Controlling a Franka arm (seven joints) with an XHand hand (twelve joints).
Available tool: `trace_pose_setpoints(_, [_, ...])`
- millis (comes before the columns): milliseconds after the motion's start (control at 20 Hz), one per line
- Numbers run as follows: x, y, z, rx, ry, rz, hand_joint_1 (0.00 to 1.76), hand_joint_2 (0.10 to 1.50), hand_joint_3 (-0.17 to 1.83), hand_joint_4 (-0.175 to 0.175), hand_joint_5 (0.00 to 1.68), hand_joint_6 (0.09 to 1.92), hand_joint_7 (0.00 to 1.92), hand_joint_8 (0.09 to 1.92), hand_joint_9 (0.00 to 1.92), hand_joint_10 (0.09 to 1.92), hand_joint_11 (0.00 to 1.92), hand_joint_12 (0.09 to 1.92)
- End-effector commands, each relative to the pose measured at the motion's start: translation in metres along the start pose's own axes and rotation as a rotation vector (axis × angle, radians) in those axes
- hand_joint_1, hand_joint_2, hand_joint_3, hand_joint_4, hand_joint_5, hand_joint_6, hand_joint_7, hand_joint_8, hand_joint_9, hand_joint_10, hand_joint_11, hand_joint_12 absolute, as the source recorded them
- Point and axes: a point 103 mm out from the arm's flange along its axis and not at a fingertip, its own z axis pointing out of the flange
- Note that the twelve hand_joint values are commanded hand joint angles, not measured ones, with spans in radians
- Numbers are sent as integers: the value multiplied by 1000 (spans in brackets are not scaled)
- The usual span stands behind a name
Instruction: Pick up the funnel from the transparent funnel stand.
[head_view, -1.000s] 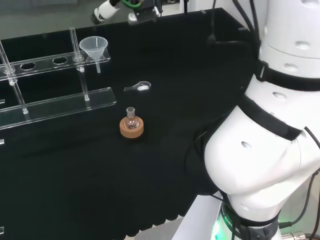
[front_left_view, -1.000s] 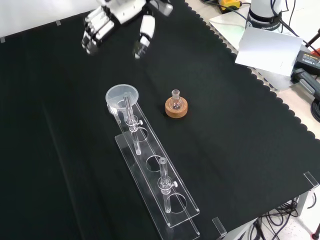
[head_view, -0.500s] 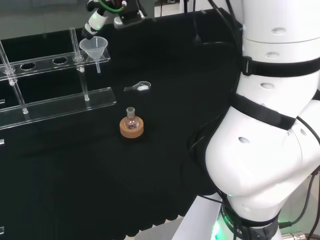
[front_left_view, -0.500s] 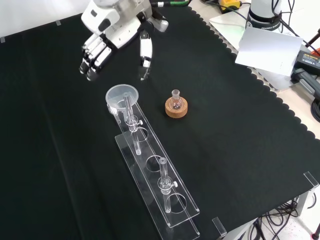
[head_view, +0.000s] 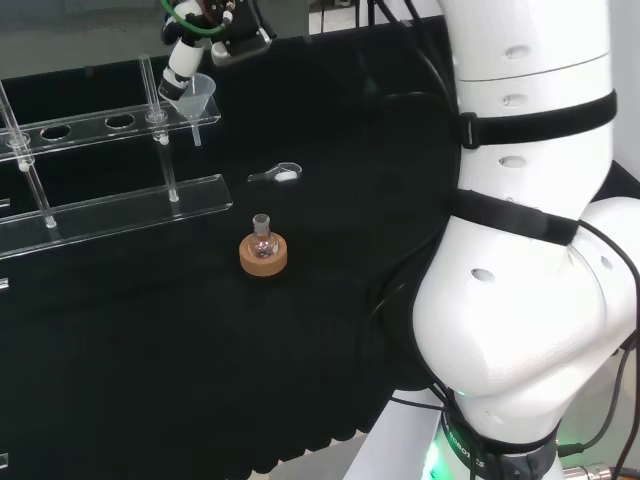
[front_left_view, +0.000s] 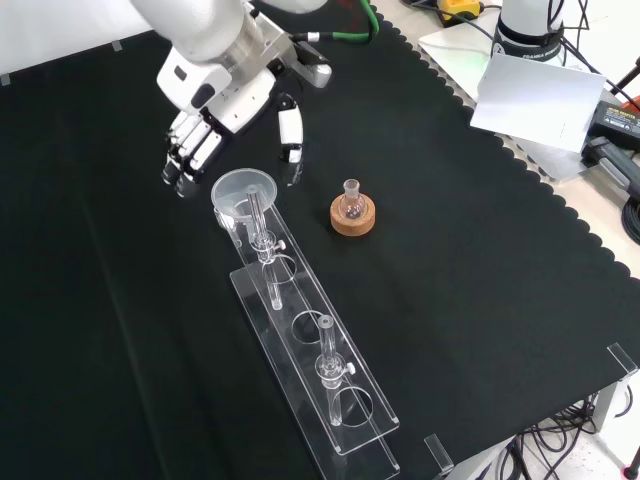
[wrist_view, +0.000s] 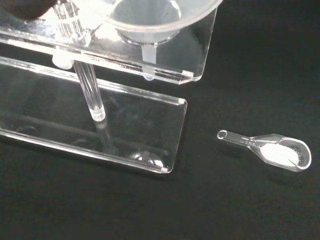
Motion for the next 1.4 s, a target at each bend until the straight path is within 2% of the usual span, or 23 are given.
trace_pose_setpoints(50, [0, 5, 10, 55, 9, 0, 718, 676, 235, 53, 24, 87, 0, 87, 0, 618, 192, 1552])
trace_pose_setpoints(100, [-1, 6, 12, 60, 32, -5, 731, 670, 239, 54, 21, 87, 0, 87, 0, 633, 201, 1551])
trace_pose_setpoints(250, [1, 8, 14, 66, 35, -6, 768, 660, 248, 55, 16, 87, 0, 87, 0, 658, 215, 1549])
trace_pose_setpoints(800, [8, 16, 21, 78, 0, -16, 799, 618, 337, 54, 23, 87, 43, 87, 0, 793, 241, 1538])
trace_pose_setpoints(1000, [11, 19, 24, 82, -26, -16, 796, 576, 430, 52, 46, 87, 47, 88, 0, 870, 257, 1537])
trace_pose_setpoints(1200, [12, 21, 25, 78, -86, 4, 795, 544, 497, 50, 93, 87, 3, 321, 19, 925, 266, 1541])
trace_pose_setpoints(1400, [14, 21, 26, 59, -136, 23, 793, 542, 519, 43, 182, 87, 14, 600, 161, 849, 290, 1535])
